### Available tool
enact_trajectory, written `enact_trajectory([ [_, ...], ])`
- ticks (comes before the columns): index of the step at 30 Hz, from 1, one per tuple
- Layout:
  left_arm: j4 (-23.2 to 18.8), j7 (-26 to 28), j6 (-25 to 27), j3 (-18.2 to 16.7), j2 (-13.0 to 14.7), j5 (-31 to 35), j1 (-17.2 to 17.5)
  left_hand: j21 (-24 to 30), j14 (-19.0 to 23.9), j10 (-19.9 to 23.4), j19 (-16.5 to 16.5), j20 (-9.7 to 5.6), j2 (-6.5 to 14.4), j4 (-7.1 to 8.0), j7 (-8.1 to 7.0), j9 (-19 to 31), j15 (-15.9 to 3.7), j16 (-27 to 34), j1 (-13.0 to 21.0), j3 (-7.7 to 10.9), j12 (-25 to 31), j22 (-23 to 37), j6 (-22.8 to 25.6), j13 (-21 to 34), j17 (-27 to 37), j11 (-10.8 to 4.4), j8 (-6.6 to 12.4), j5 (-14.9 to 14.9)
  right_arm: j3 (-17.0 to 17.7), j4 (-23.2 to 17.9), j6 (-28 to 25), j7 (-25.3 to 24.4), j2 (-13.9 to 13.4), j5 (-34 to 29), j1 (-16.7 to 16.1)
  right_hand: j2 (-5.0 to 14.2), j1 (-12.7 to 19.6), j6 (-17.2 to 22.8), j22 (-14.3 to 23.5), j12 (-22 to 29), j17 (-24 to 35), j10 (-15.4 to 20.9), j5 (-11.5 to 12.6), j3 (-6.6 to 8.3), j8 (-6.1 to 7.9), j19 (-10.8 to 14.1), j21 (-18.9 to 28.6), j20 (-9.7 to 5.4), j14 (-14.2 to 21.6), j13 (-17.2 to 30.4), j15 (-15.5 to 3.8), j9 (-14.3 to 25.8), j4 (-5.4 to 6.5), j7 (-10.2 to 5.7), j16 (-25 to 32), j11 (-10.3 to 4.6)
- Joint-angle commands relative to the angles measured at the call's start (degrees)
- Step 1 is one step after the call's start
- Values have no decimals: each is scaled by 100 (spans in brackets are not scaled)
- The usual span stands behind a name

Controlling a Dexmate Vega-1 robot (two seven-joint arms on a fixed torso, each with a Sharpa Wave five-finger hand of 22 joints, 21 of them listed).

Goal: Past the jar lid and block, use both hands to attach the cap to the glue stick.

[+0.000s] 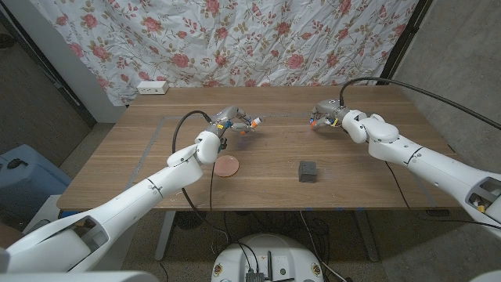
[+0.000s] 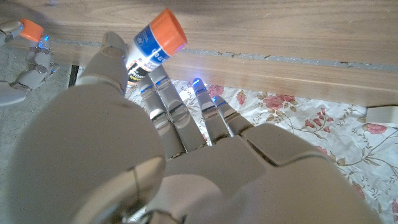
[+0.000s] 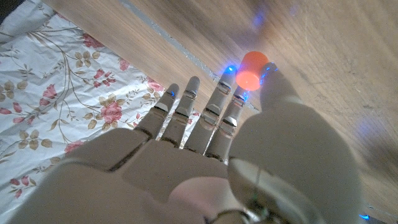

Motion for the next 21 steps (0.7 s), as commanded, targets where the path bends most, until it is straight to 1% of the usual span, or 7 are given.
enact_trajectory([
  [1,95,69,-119,18,-58,-17,1,27,-44,53,50,-22,334,17,222,60,-529,7,-204,26,34,7,266,21,16,-82,41,38,535,-745,-340,-83,-236,594,-458,33,49,58,10,-29,19,68,-8,-15,49,30,2,-33,55,23,-810,16,7,-18,42,-4],
  [9,196,118,-291,5,-99,-72,5,29,-42,51,59,-21,340,14,229,60,-528,7,-202,28,34,7,268,21,16,-84,42,38,855,-1066,-421,-167,-301,1064,-706,42,42,70,11,-49,15,88,-20,-53,41,23,-3,-29,59,20,-784,12,35,-18,49,-2],
  [14,292,136,-423,1,-138,-125,-11,29,-39,45,62,-24,341,14,226,60,-525,9,-206,27,32,7,266,21,17,-85,41,37,979,-1225,-480,-212,-342,1256,-807,54,40,60,11,-63,16,89,-29,-71,28,21,-5,-28,65,18,-779,7,48,-18,57,-1],
  [21,422,129,-592,-32,-202,-267,-21,27,-28,28,60,-36,341,11,217,60,-499,11,-212,24,28,7,249,21,17,-86,34,36,1169,-1383,-603,-325,-327,1612,-957,79,37,61,11,-75,17,101,-41,-93,17,25,-4,-26,69,19,-776,3,64,-18,67,0],
])
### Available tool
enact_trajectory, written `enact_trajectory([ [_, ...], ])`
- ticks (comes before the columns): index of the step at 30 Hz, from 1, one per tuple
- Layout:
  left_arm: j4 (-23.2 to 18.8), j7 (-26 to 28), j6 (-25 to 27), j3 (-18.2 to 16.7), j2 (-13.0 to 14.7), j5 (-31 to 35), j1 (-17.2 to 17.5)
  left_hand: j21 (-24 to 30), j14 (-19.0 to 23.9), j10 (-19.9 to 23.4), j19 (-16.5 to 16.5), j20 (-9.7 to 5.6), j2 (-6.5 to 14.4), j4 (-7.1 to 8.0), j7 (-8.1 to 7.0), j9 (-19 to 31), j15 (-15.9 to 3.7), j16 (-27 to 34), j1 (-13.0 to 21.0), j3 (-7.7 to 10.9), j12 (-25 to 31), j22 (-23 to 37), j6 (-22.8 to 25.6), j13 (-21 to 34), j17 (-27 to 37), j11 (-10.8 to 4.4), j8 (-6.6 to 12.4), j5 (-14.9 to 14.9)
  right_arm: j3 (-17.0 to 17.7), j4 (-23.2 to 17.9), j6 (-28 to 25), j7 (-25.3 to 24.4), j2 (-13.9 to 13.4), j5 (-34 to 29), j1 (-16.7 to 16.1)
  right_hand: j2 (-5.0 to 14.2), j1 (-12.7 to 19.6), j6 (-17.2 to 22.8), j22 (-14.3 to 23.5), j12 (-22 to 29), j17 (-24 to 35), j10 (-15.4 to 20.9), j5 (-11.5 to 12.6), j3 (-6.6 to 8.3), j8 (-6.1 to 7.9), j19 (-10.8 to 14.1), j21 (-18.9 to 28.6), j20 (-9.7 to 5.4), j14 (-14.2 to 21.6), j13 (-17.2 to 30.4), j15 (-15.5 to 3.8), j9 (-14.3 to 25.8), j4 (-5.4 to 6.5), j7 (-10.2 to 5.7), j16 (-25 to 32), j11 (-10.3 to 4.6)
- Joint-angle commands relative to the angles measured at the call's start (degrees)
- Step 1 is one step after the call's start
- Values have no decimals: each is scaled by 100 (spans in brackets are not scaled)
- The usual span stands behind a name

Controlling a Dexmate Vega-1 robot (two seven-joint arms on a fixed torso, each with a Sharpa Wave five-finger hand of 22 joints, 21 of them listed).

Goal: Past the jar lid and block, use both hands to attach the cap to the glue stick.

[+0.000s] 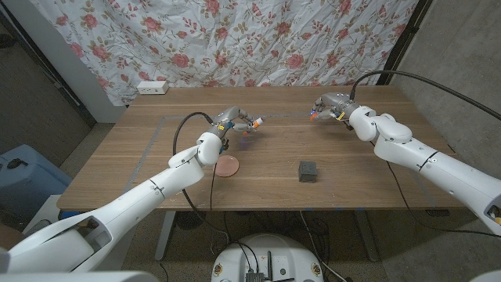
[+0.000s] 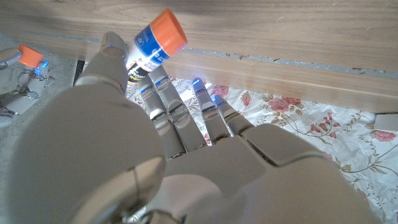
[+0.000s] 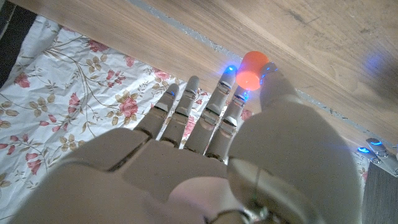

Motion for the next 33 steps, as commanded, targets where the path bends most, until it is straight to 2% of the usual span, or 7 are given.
enact_trajectory([
  [1,235,-1,-270,-47,-107,-194,-21,25,-44,47,33,-51,342,8,199,60,-524,4,-208,26,17,7,248,21,4,-55,18,38,360,-368,-201,-188,-51,709,-293,66,15,31,11,-32,18,54,-7,-31,-8,26,-4,-29,56,16,-796,19,5,11,48,10],
  [10,361,-35,-428,-72,-160,-334,-68,23,-68,9,29,4,343,6,161,61,-560,-5,-213,25,8,8,222,21,3,-56,10,37,601,-507,-145,-183,-61,1366,-402,77,12,31,11,-46,15,78,-32,-67,-24,19,-8,-15,51,16,-791,14,14,12,55,12],
  [17,394,-73,-441,-77,-219,-412,-107,22,-67,-2,26,9,345,10,166,62,-550,-3,-224,21,7,9,217,22,4,-57,11,36,635,-587,-140,-15,-95,1713,-345,82,-9,15,12,-66,8,89,-58,-112,-52,-7,-15,12,15,15,-775,6,28,12,48,13],
  [23,451,-85,-555,-70,-241,-474,-132,73,-45,-25,173,91,352,19,173,63,-499,8,-254,13,9,13,202,24,6,-58,10,32,682,-555,28,11,-109,2004,-325,97,-36,-2,12,-86,5,82,-75,-145,-76,-24,-19,32,2,14,-758,0,48,12,48,16],
  [33,531,-104,-749,-39,-263,-482,-190,72,-50,-38,187,94,356,14,165,64,-513,5,-253,14,9,15,180,24,6,-59,4,33,695,-674,73,180,-164,2307,-249,108,-86,-26,12,-129,-2,31,-97,-201,-114,-63,-26,56,-36,12,-747,-8,71,12,39,18],
])
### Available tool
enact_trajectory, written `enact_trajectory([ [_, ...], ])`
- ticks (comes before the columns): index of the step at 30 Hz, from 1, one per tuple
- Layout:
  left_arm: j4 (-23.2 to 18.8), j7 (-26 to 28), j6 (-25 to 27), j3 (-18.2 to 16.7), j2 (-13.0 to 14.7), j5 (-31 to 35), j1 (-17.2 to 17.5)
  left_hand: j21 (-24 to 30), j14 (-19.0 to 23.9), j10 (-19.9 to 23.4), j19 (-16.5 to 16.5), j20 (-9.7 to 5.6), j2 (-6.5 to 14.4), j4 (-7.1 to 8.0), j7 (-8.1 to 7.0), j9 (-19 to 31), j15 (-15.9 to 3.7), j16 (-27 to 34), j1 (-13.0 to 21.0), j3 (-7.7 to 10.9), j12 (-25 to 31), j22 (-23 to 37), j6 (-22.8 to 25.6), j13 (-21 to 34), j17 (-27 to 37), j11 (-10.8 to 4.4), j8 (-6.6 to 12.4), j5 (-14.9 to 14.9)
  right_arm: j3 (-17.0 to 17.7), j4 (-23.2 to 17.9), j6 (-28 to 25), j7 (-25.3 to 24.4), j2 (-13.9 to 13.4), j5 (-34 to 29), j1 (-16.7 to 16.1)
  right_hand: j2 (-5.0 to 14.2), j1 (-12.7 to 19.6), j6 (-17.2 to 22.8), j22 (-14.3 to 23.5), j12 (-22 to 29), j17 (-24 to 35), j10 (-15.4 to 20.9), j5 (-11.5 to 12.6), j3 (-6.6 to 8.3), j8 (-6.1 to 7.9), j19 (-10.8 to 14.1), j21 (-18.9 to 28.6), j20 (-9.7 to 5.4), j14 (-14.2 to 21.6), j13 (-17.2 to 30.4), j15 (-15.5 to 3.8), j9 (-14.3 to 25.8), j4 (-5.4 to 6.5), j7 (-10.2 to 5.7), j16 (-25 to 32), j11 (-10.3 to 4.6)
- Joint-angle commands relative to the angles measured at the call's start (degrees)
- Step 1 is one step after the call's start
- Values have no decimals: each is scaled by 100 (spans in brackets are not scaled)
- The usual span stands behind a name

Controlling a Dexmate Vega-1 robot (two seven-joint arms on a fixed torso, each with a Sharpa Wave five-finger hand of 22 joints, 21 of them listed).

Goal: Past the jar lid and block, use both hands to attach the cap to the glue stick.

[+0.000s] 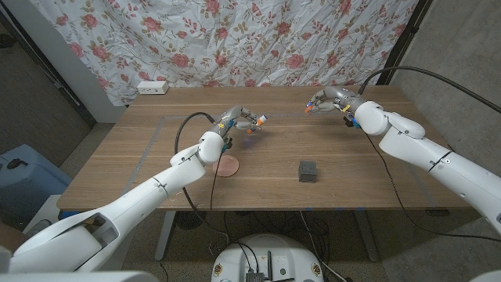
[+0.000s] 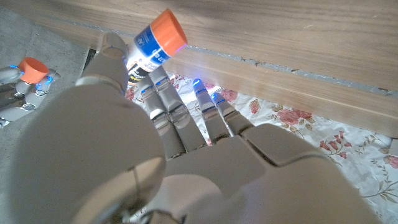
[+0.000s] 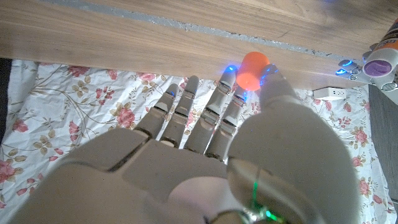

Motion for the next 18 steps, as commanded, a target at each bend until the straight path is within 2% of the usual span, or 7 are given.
enact_trajectory([
  [1,104,-32,-254,30,-43,-56,-69,27,2,-18,62,10,357,14,164,64,-506,5,-252,14,21,15,194,24,6,-39,47,39,77,-126,112,197,-57,511,83,8,-30,-24,12,-40,-3,-22,-5,-42,-27,-44,-27,38,-37,13,-747,18,4,12,39,8],
  [18,-61,-25,-304,-10,-14,-31,20,21,0,-15,72,0,371,11,161,65,-514,5,-252,18,29,17,192,26,7,-37,51,40,111,-205,281,112,-8,894,52,42,-33,-9,12,-52,-8,-31,-21,-82,-51,-71,-25,70,-67,29,-758,15,2,12,38,7],
])
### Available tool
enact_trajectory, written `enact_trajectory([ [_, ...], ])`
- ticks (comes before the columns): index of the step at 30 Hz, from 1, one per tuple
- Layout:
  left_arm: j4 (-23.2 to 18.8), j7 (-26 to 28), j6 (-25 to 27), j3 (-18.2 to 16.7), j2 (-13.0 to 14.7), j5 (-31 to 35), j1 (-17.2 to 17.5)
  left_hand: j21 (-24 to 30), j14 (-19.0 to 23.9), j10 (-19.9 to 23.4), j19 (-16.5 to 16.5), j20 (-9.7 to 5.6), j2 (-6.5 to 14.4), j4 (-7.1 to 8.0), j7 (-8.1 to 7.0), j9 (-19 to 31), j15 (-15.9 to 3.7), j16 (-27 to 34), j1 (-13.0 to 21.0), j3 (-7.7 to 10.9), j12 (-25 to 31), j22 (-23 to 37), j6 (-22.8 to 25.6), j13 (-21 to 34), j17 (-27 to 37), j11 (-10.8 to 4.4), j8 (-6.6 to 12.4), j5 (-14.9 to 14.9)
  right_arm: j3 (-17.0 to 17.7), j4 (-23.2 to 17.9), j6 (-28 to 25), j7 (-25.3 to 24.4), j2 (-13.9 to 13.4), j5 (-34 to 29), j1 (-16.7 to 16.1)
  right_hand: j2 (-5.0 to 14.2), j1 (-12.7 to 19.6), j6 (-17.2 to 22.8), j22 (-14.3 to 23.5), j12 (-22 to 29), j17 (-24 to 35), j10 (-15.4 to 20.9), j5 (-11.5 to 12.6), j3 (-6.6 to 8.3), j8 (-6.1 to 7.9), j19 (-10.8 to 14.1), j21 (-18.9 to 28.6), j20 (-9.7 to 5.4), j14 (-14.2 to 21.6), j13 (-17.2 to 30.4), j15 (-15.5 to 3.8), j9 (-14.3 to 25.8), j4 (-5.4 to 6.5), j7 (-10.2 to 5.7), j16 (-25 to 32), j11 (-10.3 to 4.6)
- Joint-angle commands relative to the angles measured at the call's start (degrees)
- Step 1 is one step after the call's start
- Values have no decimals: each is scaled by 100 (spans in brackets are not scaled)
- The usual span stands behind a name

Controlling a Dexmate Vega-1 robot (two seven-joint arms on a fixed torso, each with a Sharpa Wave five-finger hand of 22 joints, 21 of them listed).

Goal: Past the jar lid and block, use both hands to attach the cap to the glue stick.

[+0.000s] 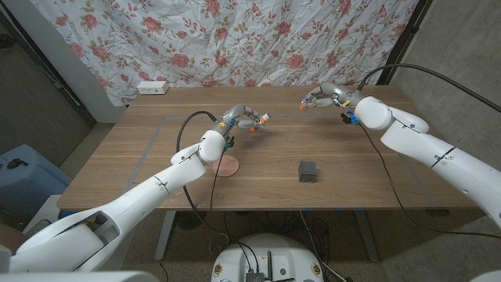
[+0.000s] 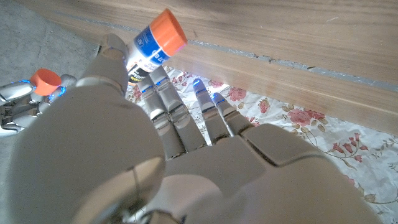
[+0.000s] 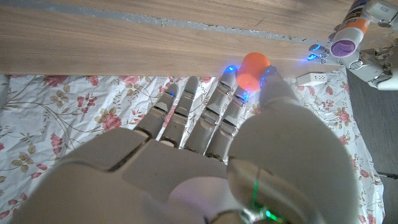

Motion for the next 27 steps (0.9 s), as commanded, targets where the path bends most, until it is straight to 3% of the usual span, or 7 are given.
enact_trajectory([
  [1,-128,3,-52,-31,22,9,71,21,-1,-13,72,-1,319,11,145,65,-514,4,-199,19,40,17,208,26,7,-39,31,33,11,-60,153,-53,31,247,-11,17,-5,-7,12,-12,22,-34,-22,-33,-8,-13,-1,7,-22,29,-758,24,-17,11,41,7],
  [27,-185,1,-146,-16,-11,127,85,7,-5,-28,64,-7,337,2,157,66,-526,4,-190,26,44,18,206,27,8,-43,36,35,-34,-295,248,-158,155,402,-79,17,-25,-4,12,-34,19,-73,-39,-102,-48,-20,7,28,-44,44,-730,20,-22,11,45,7],
])
